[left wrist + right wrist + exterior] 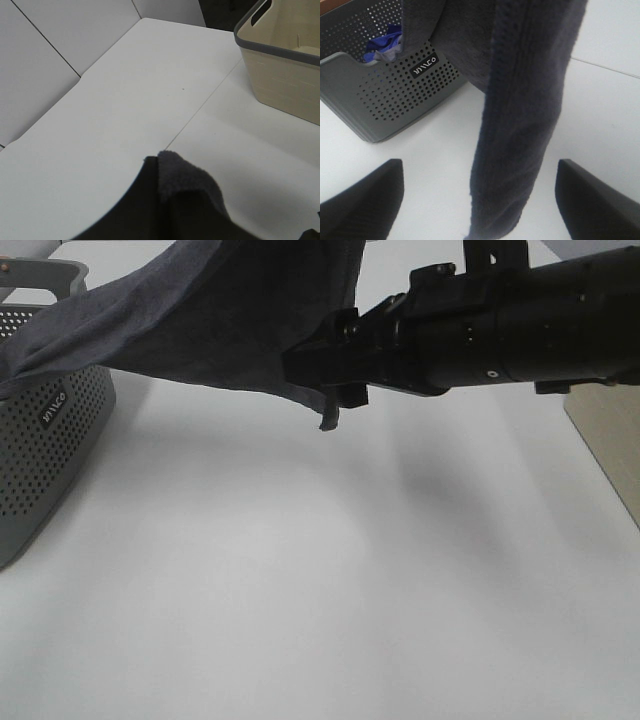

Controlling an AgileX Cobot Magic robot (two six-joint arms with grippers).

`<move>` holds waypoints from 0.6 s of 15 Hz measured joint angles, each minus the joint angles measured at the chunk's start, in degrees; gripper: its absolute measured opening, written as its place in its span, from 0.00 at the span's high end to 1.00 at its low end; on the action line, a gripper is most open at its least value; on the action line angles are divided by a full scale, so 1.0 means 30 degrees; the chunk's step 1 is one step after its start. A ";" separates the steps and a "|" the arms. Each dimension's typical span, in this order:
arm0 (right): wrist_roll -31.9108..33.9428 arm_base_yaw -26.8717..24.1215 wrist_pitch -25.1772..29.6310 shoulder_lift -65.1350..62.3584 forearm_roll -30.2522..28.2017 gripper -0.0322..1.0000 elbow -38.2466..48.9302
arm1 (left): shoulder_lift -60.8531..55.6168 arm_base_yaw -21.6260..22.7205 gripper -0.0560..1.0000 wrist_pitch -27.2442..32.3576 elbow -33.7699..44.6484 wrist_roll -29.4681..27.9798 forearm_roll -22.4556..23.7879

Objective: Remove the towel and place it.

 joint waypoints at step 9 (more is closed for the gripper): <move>0.0019 0.0000 -0.1528 0.1719 0.0038 0.85 -0.0688 | 0.0000 0.0000 0.95 0.0000 0.0000 -0.0019 0.0019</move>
